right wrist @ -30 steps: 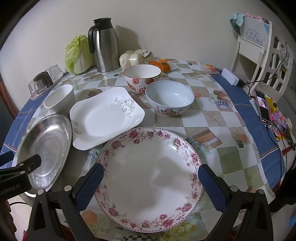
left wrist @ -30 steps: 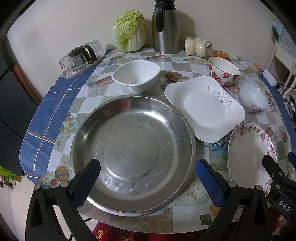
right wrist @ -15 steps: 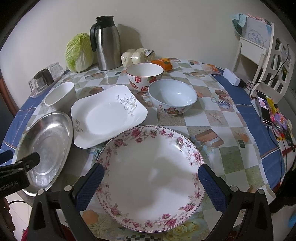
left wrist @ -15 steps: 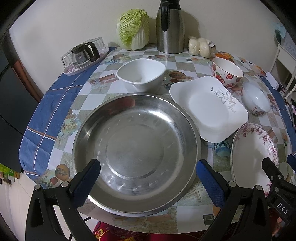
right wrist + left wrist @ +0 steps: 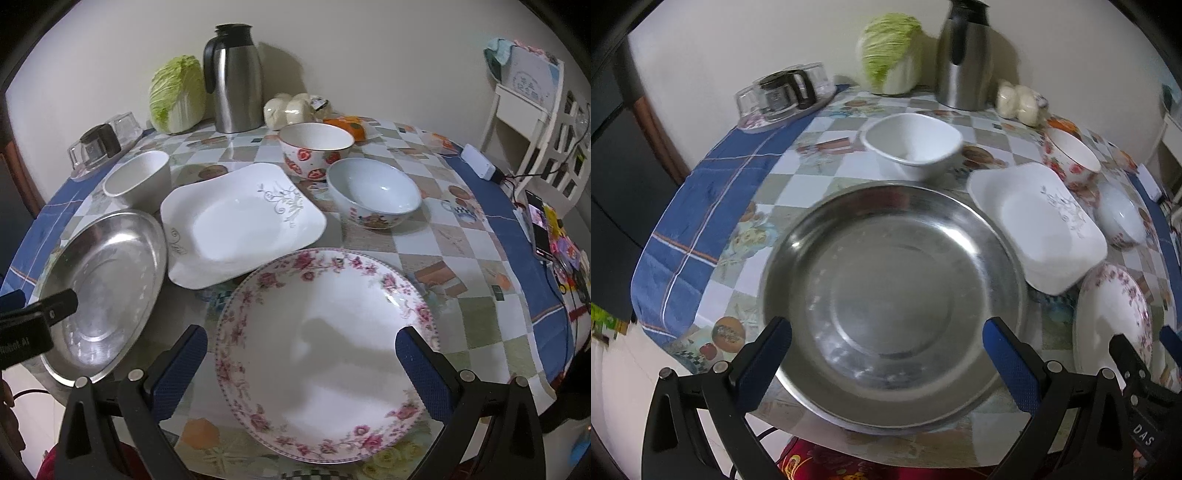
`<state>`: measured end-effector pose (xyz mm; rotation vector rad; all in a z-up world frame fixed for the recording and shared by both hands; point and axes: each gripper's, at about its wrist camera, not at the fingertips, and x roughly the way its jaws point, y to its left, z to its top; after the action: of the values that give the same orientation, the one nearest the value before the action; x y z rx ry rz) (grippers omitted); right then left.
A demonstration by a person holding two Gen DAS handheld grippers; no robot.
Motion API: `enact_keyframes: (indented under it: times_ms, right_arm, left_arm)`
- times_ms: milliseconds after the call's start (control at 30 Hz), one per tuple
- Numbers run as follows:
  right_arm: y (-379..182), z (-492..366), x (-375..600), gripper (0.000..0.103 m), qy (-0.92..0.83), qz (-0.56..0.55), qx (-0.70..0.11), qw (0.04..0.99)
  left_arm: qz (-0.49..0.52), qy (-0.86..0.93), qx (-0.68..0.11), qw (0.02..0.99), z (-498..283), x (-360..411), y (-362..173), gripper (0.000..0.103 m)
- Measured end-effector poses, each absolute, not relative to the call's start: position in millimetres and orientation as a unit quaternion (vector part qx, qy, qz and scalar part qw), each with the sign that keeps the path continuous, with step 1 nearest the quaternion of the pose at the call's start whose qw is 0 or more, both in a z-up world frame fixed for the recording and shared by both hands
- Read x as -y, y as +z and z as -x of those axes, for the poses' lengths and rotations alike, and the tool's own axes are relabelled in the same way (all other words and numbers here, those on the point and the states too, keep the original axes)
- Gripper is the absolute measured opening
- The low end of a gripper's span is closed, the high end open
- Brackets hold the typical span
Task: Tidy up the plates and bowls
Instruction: 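Move both tools toward the rim of the large steel basin, then close the left tool on the basin rim while the right tool grips it too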
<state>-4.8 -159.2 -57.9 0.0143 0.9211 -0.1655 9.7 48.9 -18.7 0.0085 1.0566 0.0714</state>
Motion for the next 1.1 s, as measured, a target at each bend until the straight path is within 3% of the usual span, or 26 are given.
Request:
enact_keyframes:
  times_ms: [600, 1100]
  right_arm:
    - [-77, -25, 95, 0.103, 0.077, -0.054, -0.432, 0.897]
    - [-100, -46, 79, 0.101, 0.081, -0.050, -0.470, 0.877]
  left_arm:
    - [0.132, 0.084, -0.453, 0.878, -17, -132, -37, 0.103]
    - [0.119, 0.106, -0.465, 0.871, -24, -147, -54, 0.102]
